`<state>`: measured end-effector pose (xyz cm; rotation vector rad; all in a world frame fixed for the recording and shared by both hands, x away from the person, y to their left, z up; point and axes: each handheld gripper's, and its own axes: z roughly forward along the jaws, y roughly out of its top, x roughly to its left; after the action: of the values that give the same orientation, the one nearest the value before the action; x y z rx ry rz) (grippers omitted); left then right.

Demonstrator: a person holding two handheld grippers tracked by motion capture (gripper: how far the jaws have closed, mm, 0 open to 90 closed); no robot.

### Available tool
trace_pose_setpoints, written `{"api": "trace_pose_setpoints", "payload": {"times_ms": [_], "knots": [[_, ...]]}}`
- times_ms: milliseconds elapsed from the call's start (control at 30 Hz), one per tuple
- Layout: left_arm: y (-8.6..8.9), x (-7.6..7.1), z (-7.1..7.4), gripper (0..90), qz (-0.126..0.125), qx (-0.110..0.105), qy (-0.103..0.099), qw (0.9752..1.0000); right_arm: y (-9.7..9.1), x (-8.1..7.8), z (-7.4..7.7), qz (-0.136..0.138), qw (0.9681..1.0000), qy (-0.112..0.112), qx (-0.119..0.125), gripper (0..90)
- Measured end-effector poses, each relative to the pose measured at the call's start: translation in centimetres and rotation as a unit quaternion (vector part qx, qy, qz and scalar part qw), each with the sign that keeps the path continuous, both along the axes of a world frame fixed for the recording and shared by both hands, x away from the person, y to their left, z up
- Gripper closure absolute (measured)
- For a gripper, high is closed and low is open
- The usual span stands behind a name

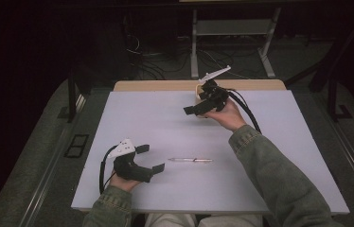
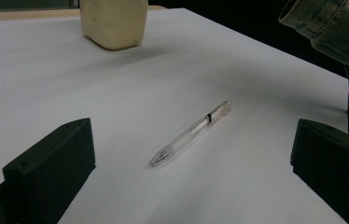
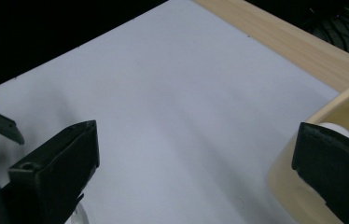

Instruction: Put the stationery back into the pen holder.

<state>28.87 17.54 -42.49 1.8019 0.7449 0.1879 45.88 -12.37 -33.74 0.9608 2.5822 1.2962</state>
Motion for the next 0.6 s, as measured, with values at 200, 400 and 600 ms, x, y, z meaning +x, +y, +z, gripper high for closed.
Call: {"api": "trace_pose_setpoints", "payload": {"times_ms": [200, 400, 600], "knots": [[0.0, 0.0, 0.0, 0.0, 0.0, -0.001, 0.001, 1.0, 0.8, -0.6, -0.2, 0.023, 0.9996, 0.003, -0.015, 0.4], [0.0, 0.0, 0.0, 0.0, 0.0, 0.0, 0.001, 1.0, 1.8, -1.3, -0.5, 0.043, 0.9985, 0.012, -0.031, 0.4], [0.0, 0.0, 0.0, 0.0, 0.0, -0.001, 0.001, 1.0, 2.5, -1.6, -0.9, 0.073, 0.996, 0.012, -0.049, 0.4]]}}
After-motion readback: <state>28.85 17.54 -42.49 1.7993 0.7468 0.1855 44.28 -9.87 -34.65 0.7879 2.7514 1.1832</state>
